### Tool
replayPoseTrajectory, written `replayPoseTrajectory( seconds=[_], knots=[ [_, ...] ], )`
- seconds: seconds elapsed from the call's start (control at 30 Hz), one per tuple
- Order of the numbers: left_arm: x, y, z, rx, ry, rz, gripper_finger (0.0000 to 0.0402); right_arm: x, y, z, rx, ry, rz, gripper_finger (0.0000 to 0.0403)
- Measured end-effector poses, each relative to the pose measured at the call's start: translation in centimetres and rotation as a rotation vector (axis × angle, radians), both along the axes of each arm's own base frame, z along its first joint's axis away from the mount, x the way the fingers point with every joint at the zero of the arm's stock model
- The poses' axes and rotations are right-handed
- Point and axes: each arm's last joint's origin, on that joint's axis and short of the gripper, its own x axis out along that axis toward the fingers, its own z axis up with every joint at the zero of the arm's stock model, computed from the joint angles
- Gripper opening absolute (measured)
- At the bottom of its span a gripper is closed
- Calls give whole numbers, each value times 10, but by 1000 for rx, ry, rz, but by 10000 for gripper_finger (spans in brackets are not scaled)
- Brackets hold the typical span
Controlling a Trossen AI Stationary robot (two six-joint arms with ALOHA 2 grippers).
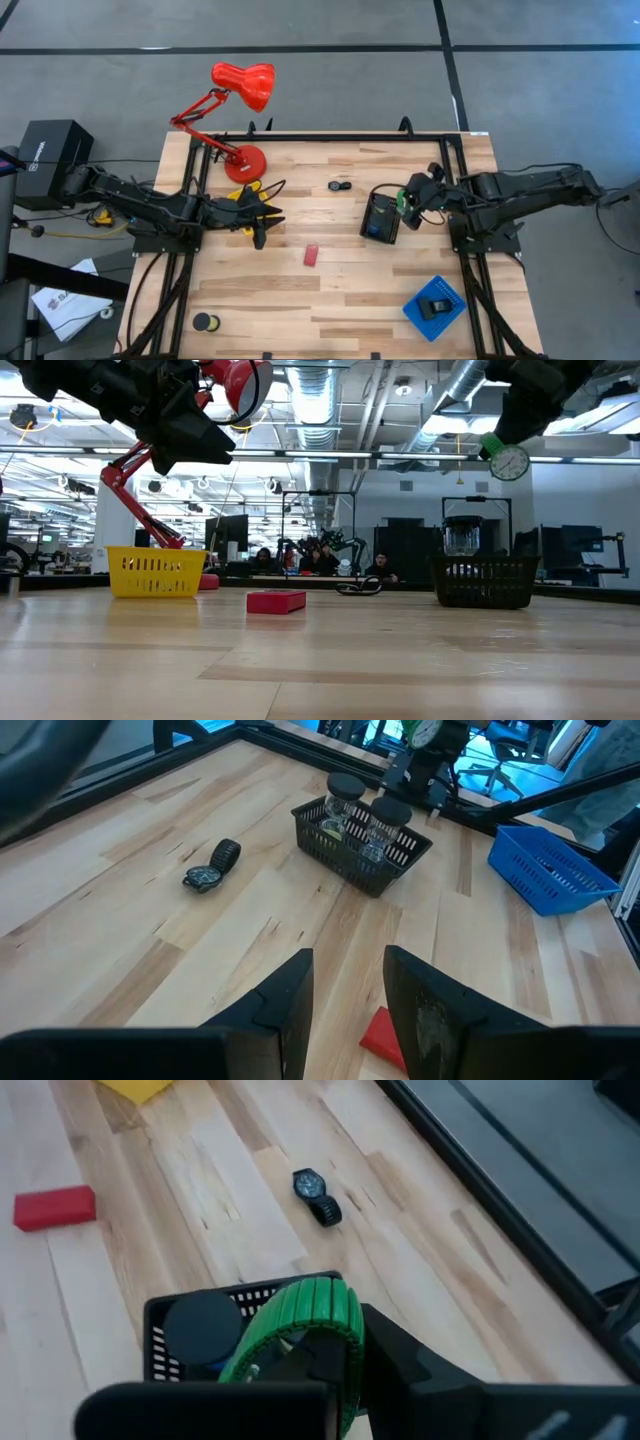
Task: Pick & Place Office items
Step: Put the green wristwatch into the yellow bin
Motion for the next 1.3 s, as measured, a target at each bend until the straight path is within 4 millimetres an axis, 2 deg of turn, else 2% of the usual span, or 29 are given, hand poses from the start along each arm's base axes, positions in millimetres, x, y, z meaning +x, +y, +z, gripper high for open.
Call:
replayPoseTrajectory(
  seconds=[0.2,0.6,0.8,1.13,1.3],
  knots=[
    [-1,0,-3,-56,-15,23,117,-2,-8,1,-68,45,31,15],
    [1,2,1,-68,-51,34,117,-8,-40,3,-77,62,-142,14],
    [5,9,11,77,-121,15,117,-1,-42,4,-16,22,-24,14],
    [7,8,20,88,-214,6,117,14,-37,14,-26,-103,320,14],
    [7,8,20,89,-214,5,117,23,-37,1,-50,-198,426,15]
  ],
)
